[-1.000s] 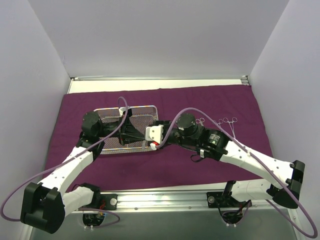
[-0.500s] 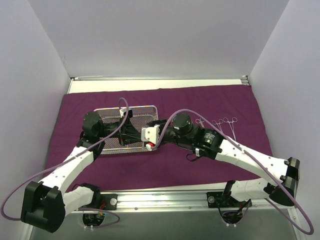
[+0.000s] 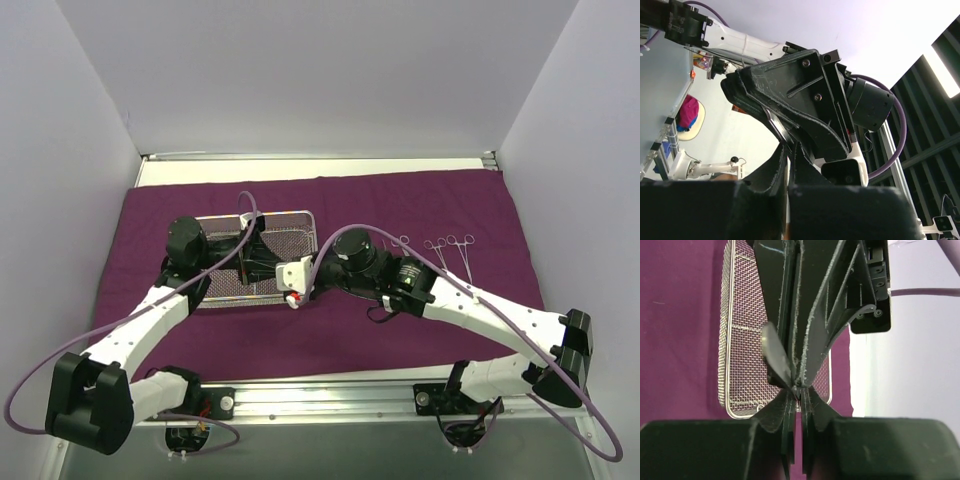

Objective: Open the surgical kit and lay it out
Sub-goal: Place the medical item in the surgical kit.

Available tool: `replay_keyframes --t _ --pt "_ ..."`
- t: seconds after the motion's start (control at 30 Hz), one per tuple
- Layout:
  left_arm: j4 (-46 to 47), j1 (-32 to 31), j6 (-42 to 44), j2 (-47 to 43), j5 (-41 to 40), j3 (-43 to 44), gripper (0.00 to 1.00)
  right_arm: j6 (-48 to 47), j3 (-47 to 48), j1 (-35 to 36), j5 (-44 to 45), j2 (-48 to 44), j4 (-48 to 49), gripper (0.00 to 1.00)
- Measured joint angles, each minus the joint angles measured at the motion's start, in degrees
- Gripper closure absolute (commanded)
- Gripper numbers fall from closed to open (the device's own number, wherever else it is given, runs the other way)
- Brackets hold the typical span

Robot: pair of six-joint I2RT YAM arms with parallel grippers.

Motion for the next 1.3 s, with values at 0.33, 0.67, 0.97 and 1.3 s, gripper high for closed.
replay_keyframes --t 0.33,0.67,0.97,1.3 --pt "0.37 0.13 0.52 1.29 -1.97 0.5 0.46 3.87 -1.14 0.02 0.04 0.04 3.41 1.0" --pt "-9.01 1.77 3.48 1.92 -2.21 4.5 0.27 13.0 -4.87 -3.54 -0.26 -1.6 4.74 1.0" --pt "-35.3 8.83 22.75 5.01 -9.35 13.97 0.23 29.14 -9.16 -10.03 1.51 -6.67 0.0 1.0" --pt "-72.65 9.2 56.43 21.0 -30.36 40.7 0.06 54.95 -1.64 -19.78 7.78 5.03 -14.14 1.0"
